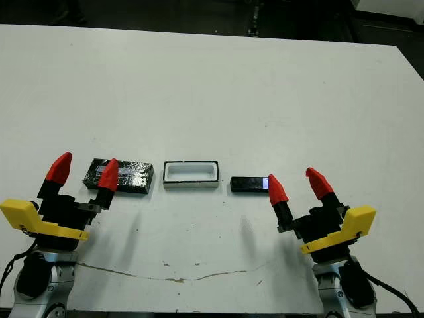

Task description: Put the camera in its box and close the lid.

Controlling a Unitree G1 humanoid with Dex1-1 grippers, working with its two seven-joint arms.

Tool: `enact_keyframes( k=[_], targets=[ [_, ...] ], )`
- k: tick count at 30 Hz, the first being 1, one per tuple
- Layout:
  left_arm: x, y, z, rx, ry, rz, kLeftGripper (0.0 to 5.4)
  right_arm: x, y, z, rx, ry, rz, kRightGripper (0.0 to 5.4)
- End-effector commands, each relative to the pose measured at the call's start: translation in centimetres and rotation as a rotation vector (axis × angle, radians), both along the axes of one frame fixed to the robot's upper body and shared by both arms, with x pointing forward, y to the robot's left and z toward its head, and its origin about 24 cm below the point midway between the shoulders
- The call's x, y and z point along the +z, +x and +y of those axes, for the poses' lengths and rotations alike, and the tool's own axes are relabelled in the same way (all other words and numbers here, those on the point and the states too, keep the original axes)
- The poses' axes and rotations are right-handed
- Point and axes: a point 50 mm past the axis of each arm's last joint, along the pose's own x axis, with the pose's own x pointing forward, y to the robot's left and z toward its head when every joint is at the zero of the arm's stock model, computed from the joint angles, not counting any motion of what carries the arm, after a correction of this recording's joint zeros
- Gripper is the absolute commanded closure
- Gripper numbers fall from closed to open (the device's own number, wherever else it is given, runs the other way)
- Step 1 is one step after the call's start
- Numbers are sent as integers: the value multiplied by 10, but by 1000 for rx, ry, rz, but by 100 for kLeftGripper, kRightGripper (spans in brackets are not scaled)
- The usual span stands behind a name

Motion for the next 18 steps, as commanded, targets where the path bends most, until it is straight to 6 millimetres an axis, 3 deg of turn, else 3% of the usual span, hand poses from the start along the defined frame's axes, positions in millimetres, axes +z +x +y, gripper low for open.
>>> enact_keyframes(
  k=[1,13,18],
  targets=[
    [-5,-2,1,3,7,27,0,-3,-2,-3,-4,-14,13,1],
    [-7,-3,0,-7,-8,38,0,-3,-1,-5,12,-11,23,1],
    [-7,-4,0,-7,-1,38,0,13,9,-19,48,-154,-15,1]
  ],
)
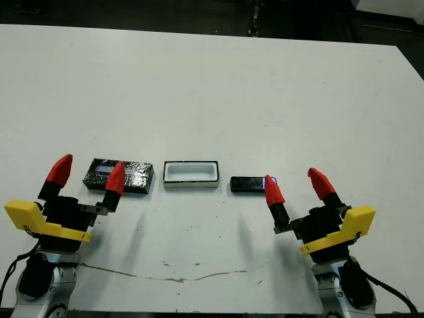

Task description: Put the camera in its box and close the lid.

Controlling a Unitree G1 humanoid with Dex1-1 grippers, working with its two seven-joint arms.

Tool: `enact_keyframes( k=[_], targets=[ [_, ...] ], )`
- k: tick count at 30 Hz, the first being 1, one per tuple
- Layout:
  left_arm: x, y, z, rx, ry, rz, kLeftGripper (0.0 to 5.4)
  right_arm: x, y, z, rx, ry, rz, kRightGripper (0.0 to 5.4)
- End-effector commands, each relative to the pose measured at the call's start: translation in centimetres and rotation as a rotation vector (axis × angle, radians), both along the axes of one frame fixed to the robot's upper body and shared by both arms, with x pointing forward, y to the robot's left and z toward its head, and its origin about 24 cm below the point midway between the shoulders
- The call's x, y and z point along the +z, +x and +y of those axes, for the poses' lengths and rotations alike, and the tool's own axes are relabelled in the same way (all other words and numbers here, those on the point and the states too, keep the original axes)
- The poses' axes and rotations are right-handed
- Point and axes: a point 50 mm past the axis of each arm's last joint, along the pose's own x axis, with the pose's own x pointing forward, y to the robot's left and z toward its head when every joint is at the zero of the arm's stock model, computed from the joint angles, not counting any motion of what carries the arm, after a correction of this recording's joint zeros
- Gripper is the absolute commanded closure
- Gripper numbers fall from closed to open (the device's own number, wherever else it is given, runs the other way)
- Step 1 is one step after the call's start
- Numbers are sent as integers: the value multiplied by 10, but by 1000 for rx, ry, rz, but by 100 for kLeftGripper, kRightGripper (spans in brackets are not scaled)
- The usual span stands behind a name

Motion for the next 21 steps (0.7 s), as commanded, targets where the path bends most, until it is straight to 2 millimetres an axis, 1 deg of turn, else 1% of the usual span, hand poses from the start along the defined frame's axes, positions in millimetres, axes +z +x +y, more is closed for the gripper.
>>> enact_keyframes(
  k=[1,7,11,13,16,21],
  targets=[
    [-4,-3,1,6,4,26,0,14,9,-15,28,-135,-20,1],
    [-6,-5,0,14,2,25,0,58,38,-31,179,-327,-77,1],
    [-7,-6,0,11,-1,28,0,81,62,-38,340,-413,9,1],
    [-7,-6,0,5,-5,29,0,87,74,-41,444,-456,52,1],
    [-7,-6,0,9,-6,31,0,92,92,-40,589,-548,105,1],
    [-7,-5,0,13,-1,29,0,91,106,-28,719,-707,184,1]
  ],
)
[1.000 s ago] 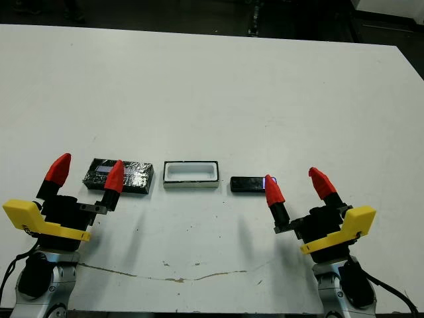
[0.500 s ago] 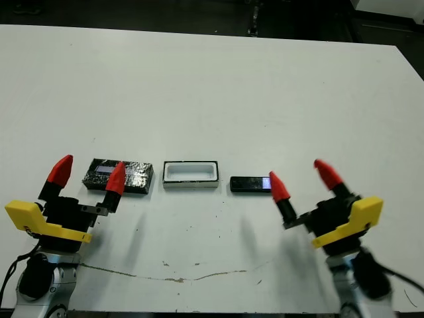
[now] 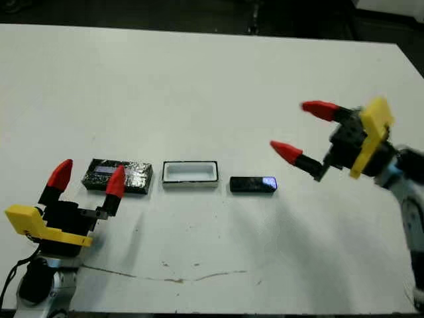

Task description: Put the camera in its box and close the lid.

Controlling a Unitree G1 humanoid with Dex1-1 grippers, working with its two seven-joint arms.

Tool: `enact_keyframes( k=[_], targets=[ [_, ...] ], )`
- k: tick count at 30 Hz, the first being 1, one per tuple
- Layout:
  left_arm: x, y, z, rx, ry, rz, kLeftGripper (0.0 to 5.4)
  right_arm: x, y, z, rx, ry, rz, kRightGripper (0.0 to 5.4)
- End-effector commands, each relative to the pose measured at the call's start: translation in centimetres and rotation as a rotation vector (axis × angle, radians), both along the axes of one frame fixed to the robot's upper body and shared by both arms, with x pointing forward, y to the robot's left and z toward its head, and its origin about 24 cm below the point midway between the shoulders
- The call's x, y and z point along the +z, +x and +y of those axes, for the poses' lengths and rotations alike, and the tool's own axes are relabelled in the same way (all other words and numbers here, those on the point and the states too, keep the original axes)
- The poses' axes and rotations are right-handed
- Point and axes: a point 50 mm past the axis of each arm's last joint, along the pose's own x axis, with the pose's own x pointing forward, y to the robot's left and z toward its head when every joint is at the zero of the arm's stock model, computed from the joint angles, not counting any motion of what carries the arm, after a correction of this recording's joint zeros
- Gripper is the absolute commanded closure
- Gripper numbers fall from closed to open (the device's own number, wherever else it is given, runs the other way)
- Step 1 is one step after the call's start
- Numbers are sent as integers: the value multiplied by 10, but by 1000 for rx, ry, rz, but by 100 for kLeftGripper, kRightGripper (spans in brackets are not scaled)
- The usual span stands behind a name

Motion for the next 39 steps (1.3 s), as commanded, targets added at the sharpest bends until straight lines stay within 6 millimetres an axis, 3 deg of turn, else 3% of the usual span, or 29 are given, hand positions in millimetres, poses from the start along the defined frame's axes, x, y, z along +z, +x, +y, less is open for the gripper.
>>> enact_keyframes(
  k=[1,8,22,34,39],
  targets=[
    [-3,0,0,6,6,15,0,-1,7,5,80,-129,50,1],
    [-4,6,0,7,2,13,0,-16,19,24,253,-238,213,1],
    [-3,14,1,11,9,4,0,-46,25,39,292,-343,292,1],
    [-2,16,1,3,6,4,0,-58,13,50,330,-403,205,1],
    [-2,15,1,4,11,4,0,-61,8,55,345,-416,161,62]
  ],
)
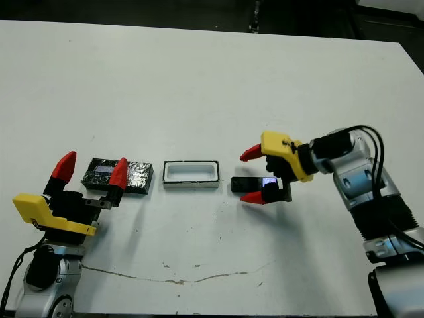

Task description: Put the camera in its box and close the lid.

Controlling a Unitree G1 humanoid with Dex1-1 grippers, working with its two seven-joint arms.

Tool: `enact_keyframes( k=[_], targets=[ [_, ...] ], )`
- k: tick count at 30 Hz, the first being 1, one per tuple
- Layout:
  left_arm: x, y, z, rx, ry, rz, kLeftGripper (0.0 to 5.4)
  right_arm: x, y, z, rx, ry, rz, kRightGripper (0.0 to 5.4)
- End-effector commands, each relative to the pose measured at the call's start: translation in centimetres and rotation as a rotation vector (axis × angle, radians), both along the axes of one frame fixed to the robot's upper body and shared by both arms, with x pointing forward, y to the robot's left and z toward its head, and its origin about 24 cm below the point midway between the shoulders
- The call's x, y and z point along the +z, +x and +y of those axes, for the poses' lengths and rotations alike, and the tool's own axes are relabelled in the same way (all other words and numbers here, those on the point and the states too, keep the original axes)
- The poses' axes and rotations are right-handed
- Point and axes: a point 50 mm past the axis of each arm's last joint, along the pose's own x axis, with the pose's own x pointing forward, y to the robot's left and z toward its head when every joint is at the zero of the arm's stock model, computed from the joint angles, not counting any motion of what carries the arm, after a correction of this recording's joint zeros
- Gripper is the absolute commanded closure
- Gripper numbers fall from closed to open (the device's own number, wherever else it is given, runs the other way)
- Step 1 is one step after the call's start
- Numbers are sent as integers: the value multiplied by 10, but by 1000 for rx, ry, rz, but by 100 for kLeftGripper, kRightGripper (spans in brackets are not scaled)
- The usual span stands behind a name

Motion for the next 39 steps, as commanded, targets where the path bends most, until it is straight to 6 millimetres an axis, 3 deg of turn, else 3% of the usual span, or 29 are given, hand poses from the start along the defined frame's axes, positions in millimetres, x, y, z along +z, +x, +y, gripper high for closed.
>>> enact_keyframes(
  k=[1,21,30,39],
  targets=[
    [-2,-1,2,7,13,16,0,-7,-6,0,-10,-7,3,78],
    [-2,-4,-1,20,4,22,0,-9,-9,-1,36,-44,39,373],
    [-2,-5,-1,26,7,20,0,2,-2,-3,3,-12,61,373],
    [-5,-5,-2,16,-7,26,0,50,19,9,-150,131,34,373]
  ],
)
